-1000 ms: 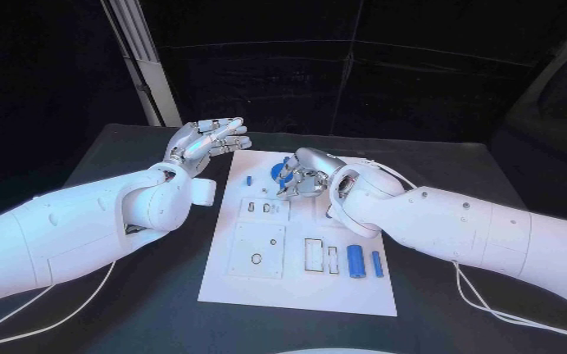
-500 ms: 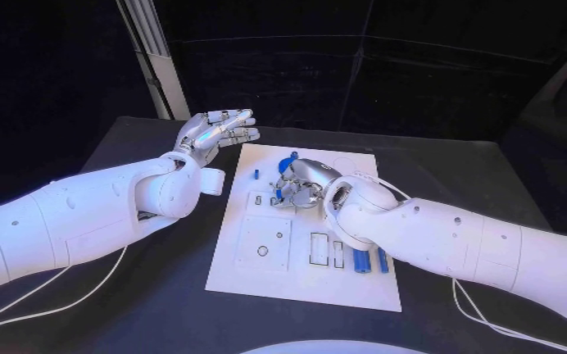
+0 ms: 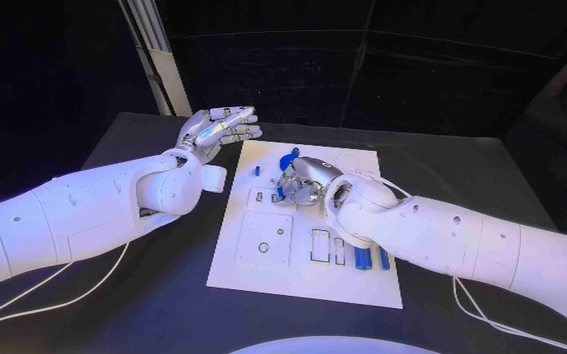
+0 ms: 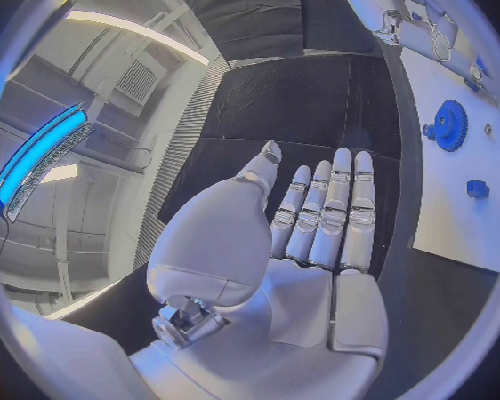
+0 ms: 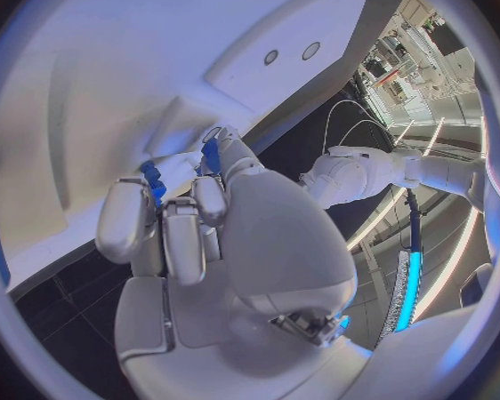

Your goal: Assemble the parts on the task board

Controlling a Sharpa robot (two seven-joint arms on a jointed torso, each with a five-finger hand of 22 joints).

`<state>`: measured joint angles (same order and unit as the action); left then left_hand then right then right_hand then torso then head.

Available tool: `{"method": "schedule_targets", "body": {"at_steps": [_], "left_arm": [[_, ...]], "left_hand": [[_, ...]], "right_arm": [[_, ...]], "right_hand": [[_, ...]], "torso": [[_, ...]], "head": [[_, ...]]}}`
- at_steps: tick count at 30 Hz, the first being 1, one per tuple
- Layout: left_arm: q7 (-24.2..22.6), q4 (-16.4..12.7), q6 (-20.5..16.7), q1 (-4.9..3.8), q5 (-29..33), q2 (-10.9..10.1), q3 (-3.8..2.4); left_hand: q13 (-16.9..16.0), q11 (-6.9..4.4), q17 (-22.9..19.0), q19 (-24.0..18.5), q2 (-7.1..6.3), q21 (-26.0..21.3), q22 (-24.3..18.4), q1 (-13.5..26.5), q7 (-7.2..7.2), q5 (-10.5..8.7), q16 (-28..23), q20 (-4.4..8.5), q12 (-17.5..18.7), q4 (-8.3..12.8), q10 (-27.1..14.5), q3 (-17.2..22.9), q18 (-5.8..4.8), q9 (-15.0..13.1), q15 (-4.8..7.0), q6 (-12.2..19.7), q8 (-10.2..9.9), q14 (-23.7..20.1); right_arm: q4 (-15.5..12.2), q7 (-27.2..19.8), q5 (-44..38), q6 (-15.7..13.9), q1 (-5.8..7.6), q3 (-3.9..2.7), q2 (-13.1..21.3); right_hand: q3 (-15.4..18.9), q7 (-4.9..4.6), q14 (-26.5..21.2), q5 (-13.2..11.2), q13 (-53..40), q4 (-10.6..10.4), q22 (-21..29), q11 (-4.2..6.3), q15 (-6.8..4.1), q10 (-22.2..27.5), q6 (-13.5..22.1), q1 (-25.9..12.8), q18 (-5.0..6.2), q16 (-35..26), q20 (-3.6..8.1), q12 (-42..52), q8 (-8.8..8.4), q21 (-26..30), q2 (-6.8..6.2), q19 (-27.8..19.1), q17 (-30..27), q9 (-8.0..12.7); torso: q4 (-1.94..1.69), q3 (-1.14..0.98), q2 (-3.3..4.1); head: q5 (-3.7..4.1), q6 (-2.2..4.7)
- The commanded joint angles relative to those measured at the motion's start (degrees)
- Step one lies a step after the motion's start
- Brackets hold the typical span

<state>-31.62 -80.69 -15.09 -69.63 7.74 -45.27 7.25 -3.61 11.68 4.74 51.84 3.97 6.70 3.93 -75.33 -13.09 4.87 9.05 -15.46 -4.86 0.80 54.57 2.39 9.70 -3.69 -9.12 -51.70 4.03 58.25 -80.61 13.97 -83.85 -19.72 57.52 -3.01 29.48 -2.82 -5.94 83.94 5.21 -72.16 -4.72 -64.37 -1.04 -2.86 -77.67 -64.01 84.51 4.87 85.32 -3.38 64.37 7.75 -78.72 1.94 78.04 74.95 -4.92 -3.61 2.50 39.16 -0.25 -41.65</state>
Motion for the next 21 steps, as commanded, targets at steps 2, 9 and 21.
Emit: {"method": "schedule_targets", "body": {"at_steps": [2,9,21], "left_arm": [[0.04,-0.31,0.86,-0.11,0.10,-0.02,-0.04],[0.08,-0.39,0.86,-0.11,0.10,-0.08,-0.04],[0.09,-0.39,0.85,-0.11,0.10,-0.14,-0.04]], "left_hand": [[0.02,-0.16,-0.09,0.49,0.12,-0.36,-0.03,-0.39,-1.21,0.14,-0.24,0.08,0.01,0.32,0.10,0.03,0.74,0.00,0.04,0.07,-0.08,-0.12],[0.02,-0.16,-0.09,0.49,0.12,-0.36,-0.03,-0.39,-1.21,0.14,-0.24,0.08,0.01,0.32,0.10,0.03,0.74,0.00,0.04,0.07,-0.08,-0.12],[0.02,-0.17,-0.10,0.51,0.11,-0.40,-0.03,-0.31,-1.19,0.14,-0.29,0.07,0.00,0.36,0.12,0.07,0.74,0.00,0.03,0.06,-0.09,-0.17]], "right_arm": [[0.40,0.14,-0.93,0.31,0.03,-0.01,-0.21],[1.09,0.15,-2.14,-0.29,-0.31,-0.01,-0.51],[1.50,-0.59,-2.68,0.21,-0.76,-0.01,-0.64]], "right_hand": [[-0.41,0.48,4.29,0.23,3.64,-0.03,0.10,0.33,-0.36,0.04,-0.70,0.05,0.17,-0.23,0.33,-0.54,0.37,0.27,0.42,-0.01,7.27,-0.05],[-0.47,0.38,4.29,0.11,3.82,0.01,0.20,0.28,-0.32,0.16,-0.49,-0.11,0.18,-0.24,0.31,-0.78,0.21,0.34,0.27,-0.06,7.27,0.03],[-0.57,0.21,4.28,0.03,4.03,0.09,0.45,0.15,-0.24,0.29,-0.12,-0.31,0.22,-0.29,0.27,-1.08,-0.06,0.47,0.04,-0.18,7.22,0.16]], "torso": [[-0.02,-0.02,0.12],[-0.05,-0.15,0.18],[0.05,-0.19,0.23]], "head": [[0.35,-0.13],[0.25,-0.40],[0.19,-0.67]]}}
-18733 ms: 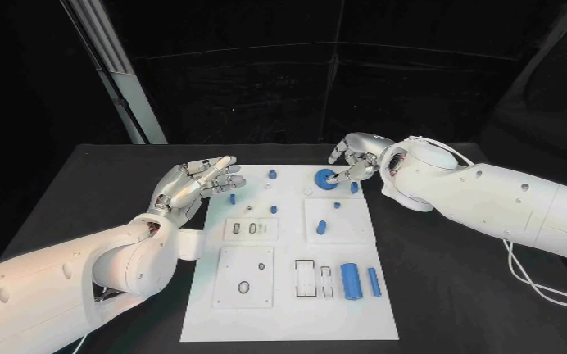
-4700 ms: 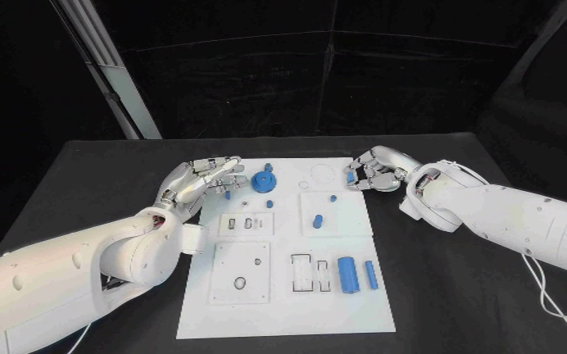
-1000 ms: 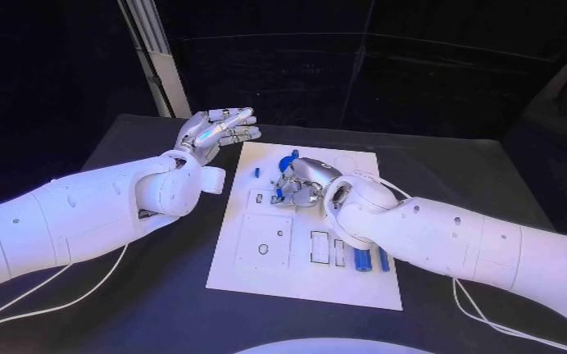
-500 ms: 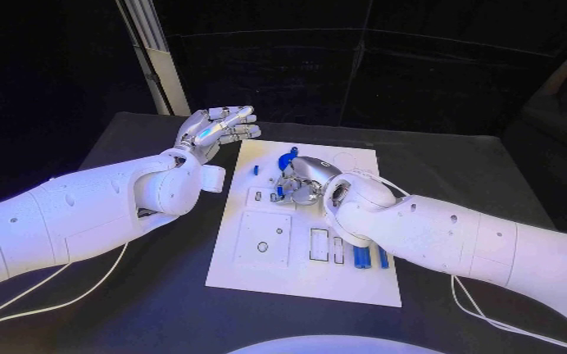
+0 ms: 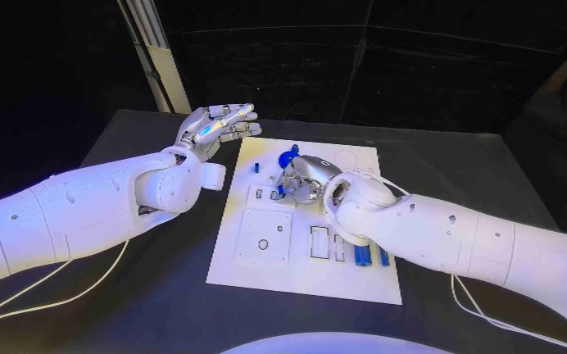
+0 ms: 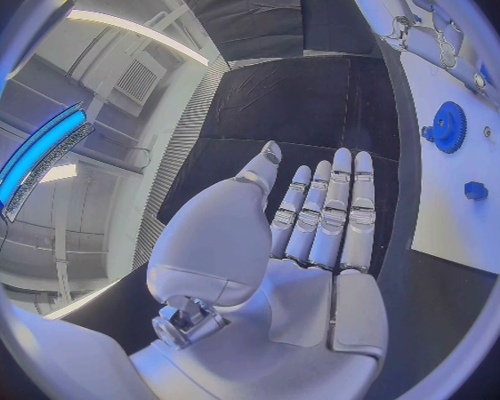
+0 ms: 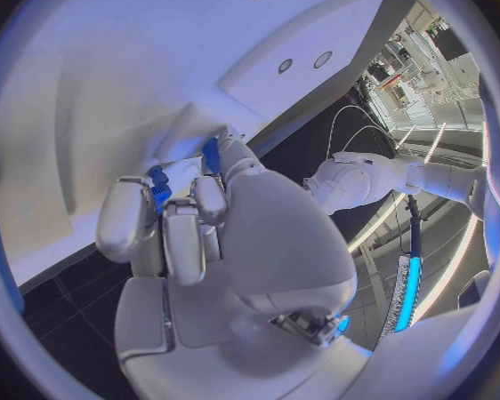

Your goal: Assemble the parts on the task board

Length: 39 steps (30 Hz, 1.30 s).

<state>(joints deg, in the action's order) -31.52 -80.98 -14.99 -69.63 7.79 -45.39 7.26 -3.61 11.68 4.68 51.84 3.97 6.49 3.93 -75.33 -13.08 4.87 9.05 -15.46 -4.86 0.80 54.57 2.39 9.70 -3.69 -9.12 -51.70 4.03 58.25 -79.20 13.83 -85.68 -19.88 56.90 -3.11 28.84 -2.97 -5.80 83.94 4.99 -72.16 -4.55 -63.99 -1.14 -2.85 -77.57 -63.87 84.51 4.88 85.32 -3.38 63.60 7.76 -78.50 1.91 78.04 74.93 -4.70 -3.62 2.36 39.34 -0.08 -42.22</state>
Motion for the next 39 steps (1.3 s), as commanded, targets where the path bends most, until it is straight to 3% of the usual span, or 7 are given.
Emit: {"method": "schedule_targets", "body": {"at_steps": [1,18,39], "left_arm": [[-0.01,-0.10,0.75,-0.11,0.05,-0.02,-0.05],[-0.02,0.05,0.74,-0.11,0.05,-0.08,-0.04],[0.00,0.30,0.73,-0.11,0.05,-0.10,-0.04]], "left_hand": [[0.02,-0.17,-0.05,0.52,0.11,-0.19,-0.03,-0.31,-1.19,0.14,-0.29,0.07,0.00,0.36,0.12,0.06,0.74,0.00,0.02,0.06,-0.09,-0.16],[0.02,-0.18,-0.05,0.53,0.12,-0.21,-0.02,-0.29,-1.17,0.14,-0.30,0.07,0.00,0.40,0.14,0.10,0.74,0.00,0.03,0.05,-0.08,-0.17],[0.02,-0.18,-0.05,0.53,0.12,-0.21,-0.02,-0.29,-1.17,0.14,-0.30,0.07,0.00,0.40,0.14,0.10,0.74,0.00,0.03,0.05,-0.08,-0.17]], "right_arm": [[0.07,-0.52,-0.86,0.51,-0.17,0.09,0.03],[0.26,0.36,-1.24,2.54,-0.28,0.09,0.13],[-0.06,0.25,-1.29,2.86,-0.30,0.10,0.49]], "right_hand": [[-0.41,0.07,4.28,0.25,4.04,-0.08,0.09,0.25,-0.25,0.19,-0.25,-0.32,0.22,-0.29,0.27,-0.33,-0.08,0.26,0.06,-0.18,7.24,-0.06],[-0.22,-1.11,4.27,-0.55,6.84,-0.37,1.53,-0.71,0.52,2.26,2.23,-2.03,0.46,-0.37,-0.35,-4.03,-1.92,1.08,-1.60,-0.91,7.24,0.72],[-0.15,-1.57,4.22,-0.45,8.69,-0.52,2.21,-1.12,0.89,3.62,3.23,-2.64,0.60,-0.50,-0.72,-6.34,-2.72,1.48,-2.34,-1.25,7.11,0.85]], "torso": [[0.07,-0.04,0.05],[-0.13,-0.02,-0.38],[-0.45,0.10,-0.92]], "head": [[0.02,-0.10],[0.25,-0.76],[0.59,-1.55]]}}
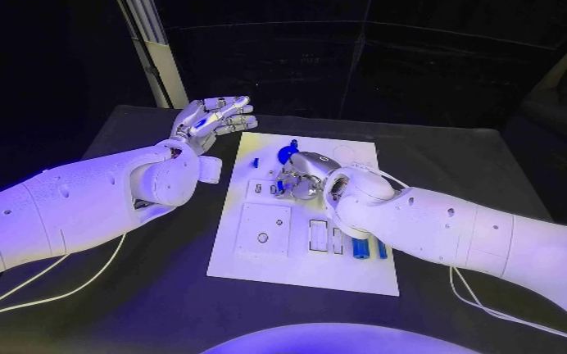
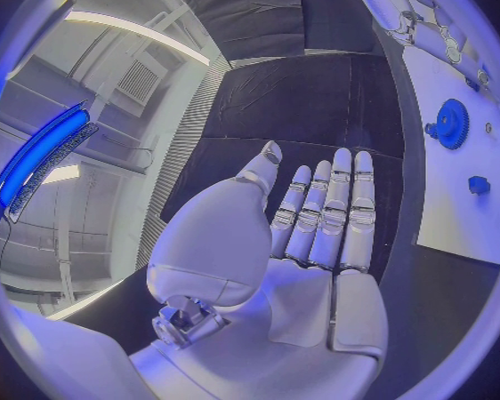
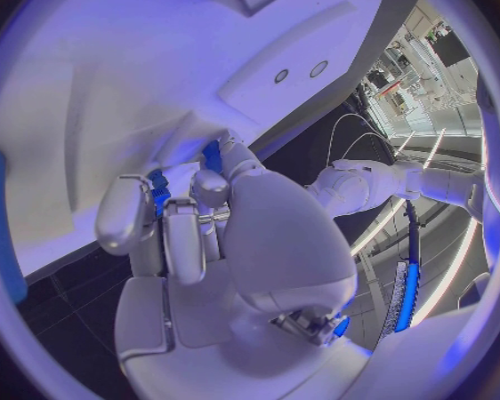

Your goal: Assemble the parts on the task board

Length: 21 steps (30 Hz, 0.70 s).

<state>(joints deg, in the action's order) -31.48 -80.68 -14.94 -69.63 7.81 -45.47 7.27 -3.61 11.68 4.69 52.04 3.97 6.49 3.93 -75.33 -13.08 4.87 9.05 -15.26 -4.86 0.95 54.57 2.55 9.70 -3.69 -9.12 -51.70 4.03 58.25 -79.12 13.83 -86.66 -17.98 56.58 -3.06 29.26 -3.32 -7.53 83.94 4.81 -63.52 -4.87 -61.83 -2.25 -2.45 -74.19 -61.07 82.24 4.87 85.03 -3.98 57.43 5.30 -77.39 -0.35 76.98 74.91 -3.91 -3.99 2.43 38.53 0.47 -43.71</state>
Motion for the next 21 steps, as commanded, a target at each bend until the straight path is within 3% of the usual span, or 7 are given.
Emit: {"method": "schedule_targets", "body": {"at_steps": [1,21], "left_arm": [[-0.03,0.00,0.68,-0.12,0.02,-0.02,-0.05],[0.00,0.12,0.70,-0.11,0.02,-0.01,-0.04]], "left_hand": [[0.01,-0.18,-0.07,0.33,0.12,-0.21,-0.02,-0.29,-1.17,0.14,-0.30,-0.13,0.00,0.25,0.14,-0.06,0.74,0.00,0.03,0.05,-0.09,-0.17],[0.01,-0.18,-0.07,0.33,0.12,-0.21,-0.02,-0.29,-1.17,0.14,-0.30,-0.13,0.00,0.25,0.14,-0.06,0.74,0.00,0.03,0.05,-0.09,-0.17]], "right_arm": [[-0.15,0.26,-0.32,0.95,0.01,0.05,0.08],[-0.31,0.20,-0.32,0.74,0.01,0.05,0.48]], "right_hand": [[0.19,0.17,4.23,-0.28,0.04,-0.21,0.05,-0.01,0.49,0.24,0.43,-0.37,0.60,-0.21,-0.12,-0.18,-0.25,0.37,-0.07,-0.19,7.12,0.06],[0.35,-0.24,4.15,-0.26,1.91,-0.44,0.94,-0.40,0.83,1.62,1.70,-0.99,0.77,-0.42,-0.47,-2.42,-1.11,0.90,-0.98,-0.64,6.91,0.11]], "torso": [[-0.09,0.04,-0.17],[-0.42,0.14,-0.61]], "head": [[0.05,-0.16],[0.52,-0.72]]}}
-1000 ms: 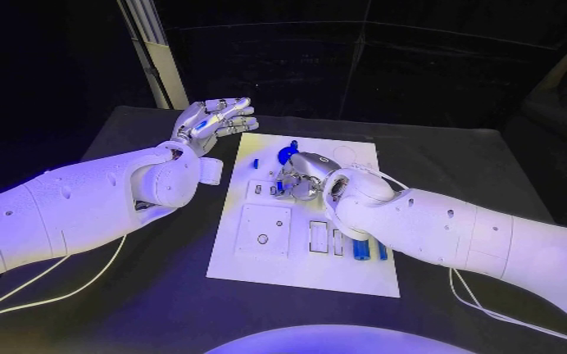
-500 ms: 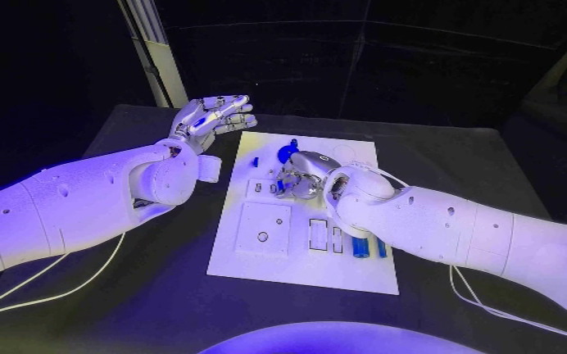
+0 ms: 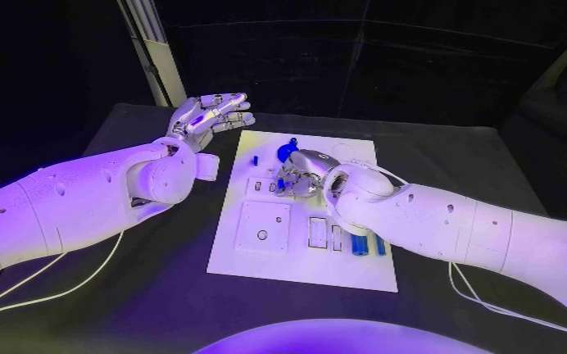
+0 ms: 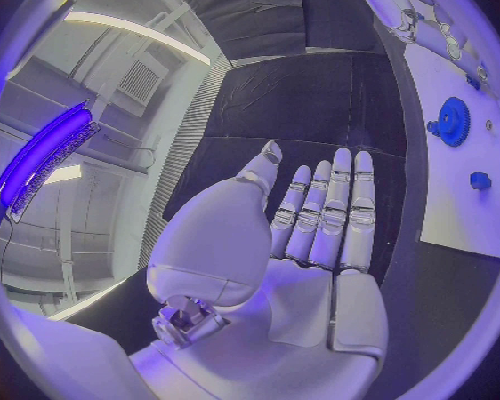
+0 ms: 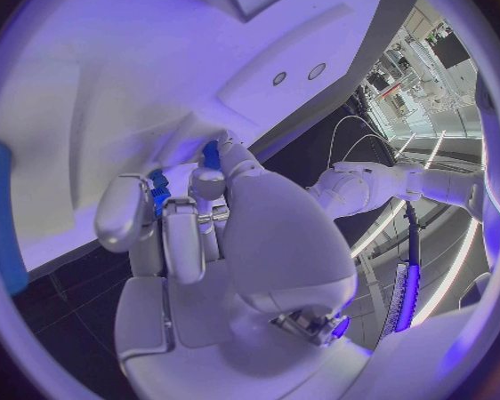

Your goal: Assemble the parts on the task board

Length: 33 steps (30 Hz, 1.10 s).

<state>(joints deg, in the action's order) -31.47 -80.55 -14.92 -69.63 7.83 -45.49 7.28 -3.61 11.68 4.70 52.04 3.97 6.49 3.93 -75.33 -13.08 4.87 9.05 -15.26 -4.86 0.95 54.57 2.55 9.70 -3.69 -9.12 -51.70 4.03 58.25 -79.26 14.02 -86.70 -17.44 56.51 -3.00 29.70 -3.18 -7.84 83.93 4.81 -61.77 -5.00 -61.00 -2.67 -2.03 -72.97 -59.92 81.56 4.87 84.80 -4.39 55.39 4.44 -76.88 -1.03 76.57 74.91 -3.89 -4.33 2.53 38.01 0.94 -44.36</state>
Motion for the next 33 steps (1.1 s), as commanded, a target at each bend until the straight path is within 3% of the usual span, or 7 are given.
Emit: {"method": "schedule_targets", "body": {"at_steps": [1,15,33], "left_arm": [[-0.01,0.00,0.69,-0.11,0.00,0.01,-0.05],[0.01,0.14,0.72,-0.10,0.00,0.08,-0.04],[0.00,0.11,0.71,-0.10,0.00,0.00,-0.03]], "left_hand": [[0.01,-0.18,-0.07,0.33,0.12,-0.21,-0.02,-0.29,-1.17,0.14,-0.30,-0.13,0.00,0.25,0.14,-0.05,0.74,0.00,0.03,0.05,-0.08,-0.17],[0.01,-0.18,-0.07,0.33,0.12,-0.21,-0.02,-0.29,-1.17,0.14,-0.30,-0.13,0.00,0.25,0.14,-0.05,0.74,0.00,0.03,0.05,-0.08,-0.17],[0.02,-0.19,-0.08,0.40,0.09,-0.28,-0.02,-0.24,-1.15,0.14,-0.34,-0.12,0.00,0.41,0.16,0.05,0.74,0.00,0.04,0.05,-0.09,-0.17]], "right_arm": [[-0.18,-0.02,-0.27,0.20,0.08,-0.01,0.05],[-0.15,-0.38,-0.27,0.84,0.08,-0.01,-0.03],[-0.25,0.44,-1.28,0.44,0.08,-0.01,-0.12]], "right_hand": [[0.21,0.06,4.16,-0.27,0.19,-0.31,0.11,0.01,0.41,0.41,0.58,-0.33,0.78,-0.19,-0.07,-0.42,-0.26,0.40,-0.33,-0.24,6.92,0.08],[0.24,-0.06,4.21,-0.31,1.94,-0.41,0.81,-0.11,0.53,1.64,1.03,-0.50,0.91,-0.05,-0.19,-2.54,-0.48,0.78,-0.60,-0.59,7.15,0.06],[-0.58,0.11,4.19,-0.65,3.90,-0.34,0.62,0.07,0.46,2.54,0.22,0.05,0.90,-0.16,-0.22,-4.70,-0.05,0.75,0.05,-0.48,7.04,-0.19]], "torso": [[-0.10,0.04,-0.10],[-0.23,0.09,-0.35],[-0.32,0.01,0.20]], "head": [[0.06,-0.08],[0.21,-0.33],[0.31,0.26]]}}
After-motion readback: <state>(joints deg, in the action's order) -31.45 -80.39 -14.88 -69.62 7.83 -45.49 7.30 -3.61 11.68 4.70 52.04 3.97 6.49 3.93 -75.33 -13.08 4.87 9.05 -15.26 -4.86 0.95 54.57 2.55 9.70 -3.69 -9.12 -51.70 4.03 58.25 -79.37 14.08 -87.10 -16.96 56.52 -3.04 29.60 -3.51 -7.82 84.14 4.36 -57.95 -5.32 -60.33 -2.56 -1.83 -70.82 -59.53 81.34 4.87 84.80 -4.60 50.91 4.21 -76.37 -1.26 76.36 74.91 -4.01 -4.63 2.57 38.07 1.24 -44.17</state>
